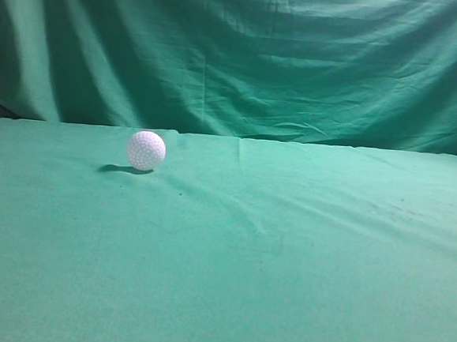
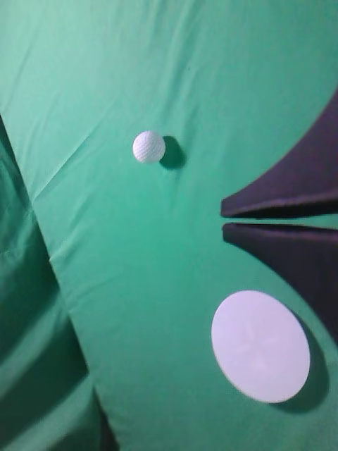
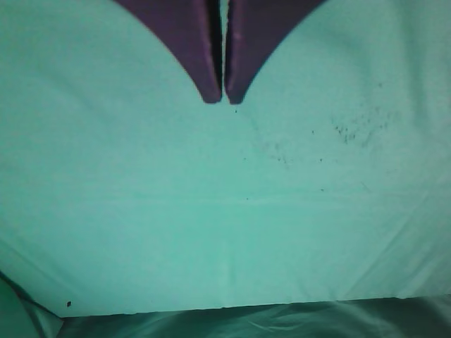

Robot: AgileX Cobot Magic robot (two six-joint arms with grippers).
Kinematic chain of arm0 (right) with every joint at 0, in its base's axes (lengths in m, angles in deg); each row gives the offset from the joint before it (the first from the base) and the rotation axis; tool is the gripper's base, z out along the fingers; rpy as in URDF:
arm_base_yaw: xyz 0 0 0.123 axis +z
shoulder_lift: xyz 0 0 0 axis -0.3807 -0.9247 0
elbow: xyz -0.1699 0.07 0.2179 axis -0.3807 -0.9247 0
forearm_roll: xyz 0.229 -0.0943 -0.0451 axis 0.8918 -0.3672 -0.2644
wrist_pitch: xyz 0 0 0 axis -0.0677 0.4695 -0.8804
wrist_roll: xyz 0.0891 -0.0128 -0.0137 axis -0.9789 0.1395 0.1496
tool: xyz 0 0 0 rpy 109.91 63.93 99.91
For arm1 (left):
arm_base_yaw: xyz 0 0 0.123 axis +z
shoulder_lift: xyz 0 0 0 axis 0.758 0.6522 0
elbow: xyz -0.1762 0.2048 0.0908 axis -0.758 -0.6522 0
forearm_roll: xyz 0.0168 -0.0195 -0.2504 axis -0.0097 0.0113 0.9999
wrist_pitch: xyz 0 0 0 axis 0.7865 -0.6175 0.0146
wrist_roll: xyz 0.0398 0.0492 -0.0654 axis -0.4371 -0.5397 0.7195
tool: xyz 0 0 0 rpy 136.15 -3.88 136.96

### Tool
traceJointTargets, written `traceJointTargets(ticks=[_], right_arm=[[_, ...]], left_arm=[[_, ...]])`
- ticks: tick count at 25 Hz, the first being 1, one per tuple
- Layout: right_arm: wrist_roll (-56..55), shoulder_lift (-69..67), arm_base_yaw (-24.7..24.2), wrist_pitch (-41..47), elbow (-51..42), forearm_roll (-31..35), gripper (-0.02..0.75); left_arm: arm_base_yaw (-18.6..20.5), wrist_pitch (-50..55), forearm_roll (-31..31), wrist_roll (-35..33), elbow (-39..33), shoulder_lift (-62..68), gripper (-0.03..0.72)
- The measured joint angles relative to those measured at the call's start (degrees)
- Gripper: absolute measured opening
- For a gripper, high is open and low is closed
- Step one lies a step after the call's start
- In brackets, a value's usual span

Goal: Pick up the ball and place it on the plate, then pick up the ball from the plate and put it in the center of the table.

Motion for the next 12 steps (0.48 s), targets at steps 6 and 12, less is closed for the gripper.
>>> traceJointTargets(ticks=[6, 12], right_arm=[[0.0, 0.0, 0.0, 0.0, 0.0, 0.0, 0.000], [0.0, 0.0, 0.0, 0.2, 0.0, 0.0, 0.000]], left_arm=[[2.3, -8.1, -2.9, 5.8, -8.4, -11.6, 0.000], [3.8, -10.7, -3.2, 7.4, -18.8, -19.7, 0.000]])
